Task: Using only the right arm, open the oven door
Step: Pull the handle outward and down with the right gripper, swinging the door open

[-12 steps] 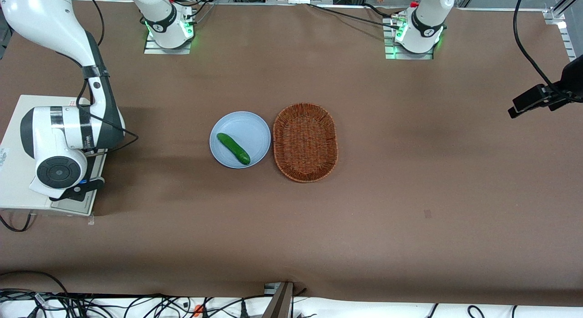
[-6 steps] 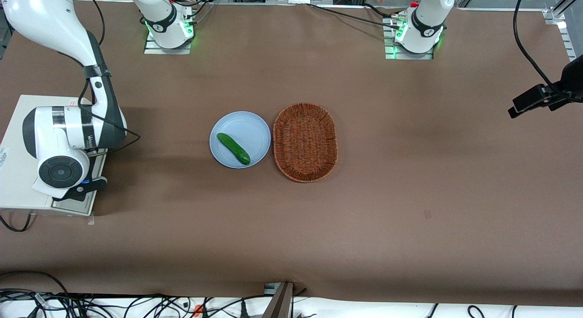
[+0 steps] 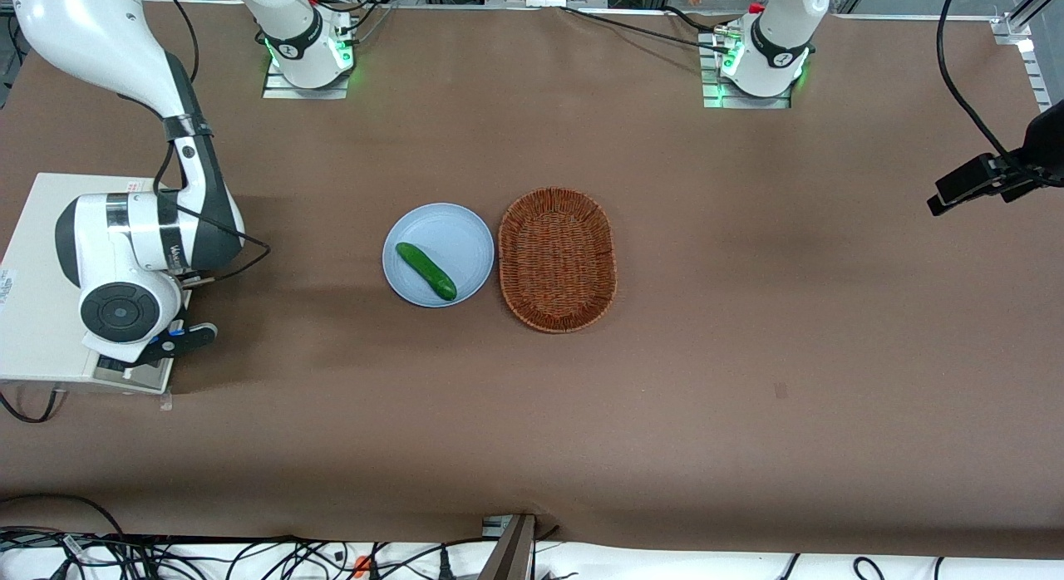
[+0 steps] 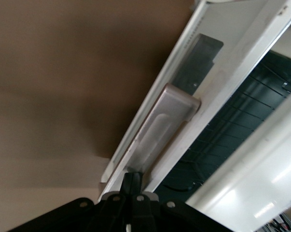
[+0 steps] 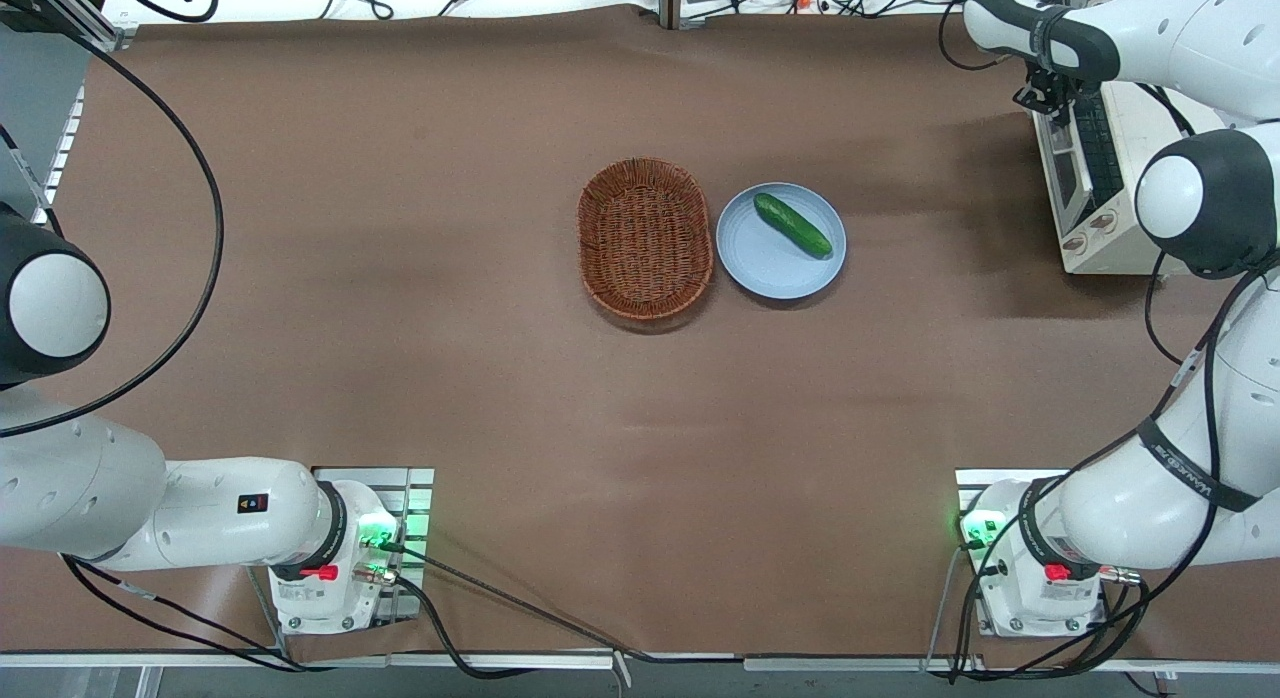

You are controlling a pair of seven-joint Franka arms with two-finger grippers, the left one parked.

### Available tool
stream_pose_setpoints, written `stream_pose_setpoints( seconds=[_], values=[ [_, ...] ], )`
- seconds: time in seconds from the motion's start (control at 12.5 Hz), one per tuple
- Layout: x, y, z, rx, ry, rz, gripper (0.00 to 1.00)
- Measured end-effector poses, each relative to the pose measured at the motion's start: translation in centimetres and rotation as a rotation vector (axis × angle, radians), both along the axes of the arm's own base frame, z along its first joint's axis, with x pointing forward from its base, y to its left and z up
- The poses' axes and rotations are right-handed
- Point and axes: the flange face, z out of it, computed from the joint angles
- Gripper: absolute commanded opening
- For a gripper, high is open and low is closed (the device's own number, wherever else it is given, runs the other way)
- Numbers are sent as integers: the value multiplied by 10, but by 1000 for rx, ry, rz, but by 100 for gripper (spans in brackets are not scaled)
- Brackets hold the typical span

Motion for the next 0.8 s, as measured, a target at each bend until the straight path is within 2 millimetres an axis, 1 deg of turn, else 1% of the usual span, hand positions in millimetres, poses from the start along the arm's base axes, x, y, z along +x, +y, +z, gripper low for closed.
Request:
stream_pose_setpoints(
  seconds=[0.16, 0.32, 0.56, 0.8],
  values=[
    [1, 12, -9, 31, -3, -1, 0],
    [2, 25, -22, 68, -8, -3, 0],
    [3, 42, -50, 123, -17, 0, 0],
    [2, 51, -80, 167, -39, -4, 0]
  ],
)
